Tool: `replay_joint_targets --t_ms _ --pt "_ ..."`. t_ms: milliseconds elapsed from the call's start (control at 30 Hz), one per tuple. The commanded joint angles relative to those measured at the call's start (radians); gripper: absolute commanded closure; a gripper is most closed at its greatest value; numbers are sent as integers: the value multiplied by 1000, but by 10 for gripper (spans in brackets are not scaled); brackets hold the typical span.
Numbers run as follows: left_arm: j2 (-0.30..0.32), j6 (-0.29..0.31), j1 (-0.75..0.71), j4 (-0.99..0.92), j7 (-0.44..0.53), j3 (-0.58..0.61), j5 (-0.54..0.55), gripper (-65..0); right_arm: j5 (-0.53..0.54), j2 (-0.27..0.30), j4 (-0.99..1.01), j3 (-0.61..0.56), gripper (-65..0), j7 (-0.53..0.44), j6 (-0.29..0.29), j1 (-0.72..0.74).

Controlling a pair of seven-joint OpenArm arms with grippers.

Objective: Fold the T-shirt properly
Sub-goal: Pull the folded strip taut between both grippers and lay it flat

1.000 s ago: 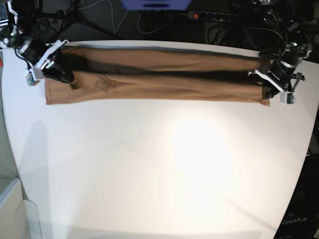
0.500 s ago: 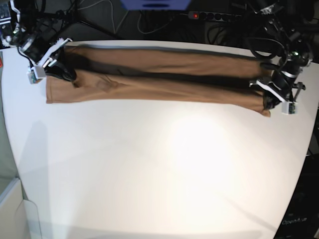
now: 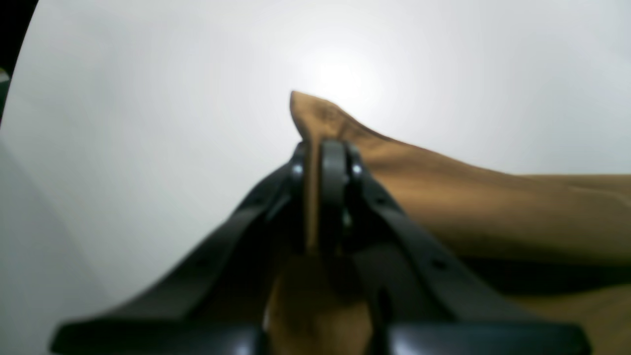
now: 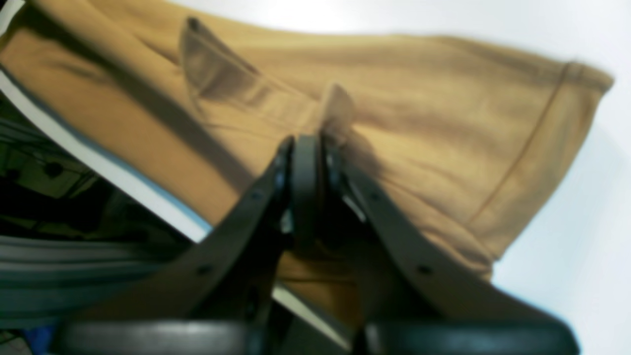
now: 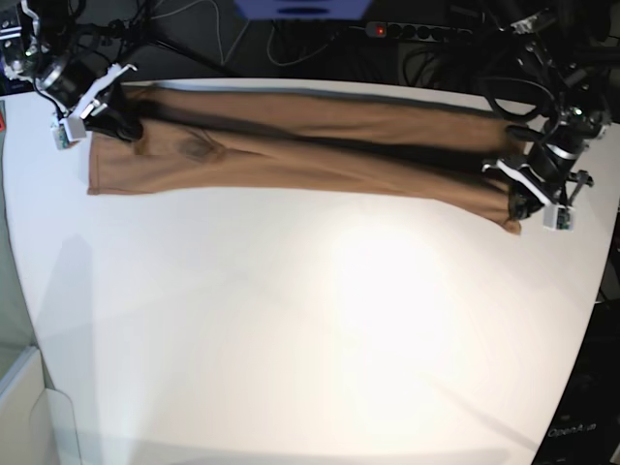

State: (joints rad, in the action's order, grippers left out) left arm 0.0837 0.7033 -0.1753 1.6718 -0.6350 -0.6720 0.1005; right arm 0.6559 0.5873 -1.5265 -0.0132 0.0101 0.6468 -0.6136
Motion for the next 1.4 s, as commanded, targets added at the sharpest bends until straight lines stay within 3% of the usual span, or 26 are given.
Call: replay_joint_targets --t_ms 0,867,1367 --pt "15 -5 6 20 25 -4 12 -28 14 18 -6 12 0 -26 6 1" --pt "15 -5 -74 21 20 -12 9 -33 14 4 17 11 0 -23 6 34" --pt "15 -5 -85 86 37 -13 -98 -27 14 -7 17 11 0 -22 6 34"
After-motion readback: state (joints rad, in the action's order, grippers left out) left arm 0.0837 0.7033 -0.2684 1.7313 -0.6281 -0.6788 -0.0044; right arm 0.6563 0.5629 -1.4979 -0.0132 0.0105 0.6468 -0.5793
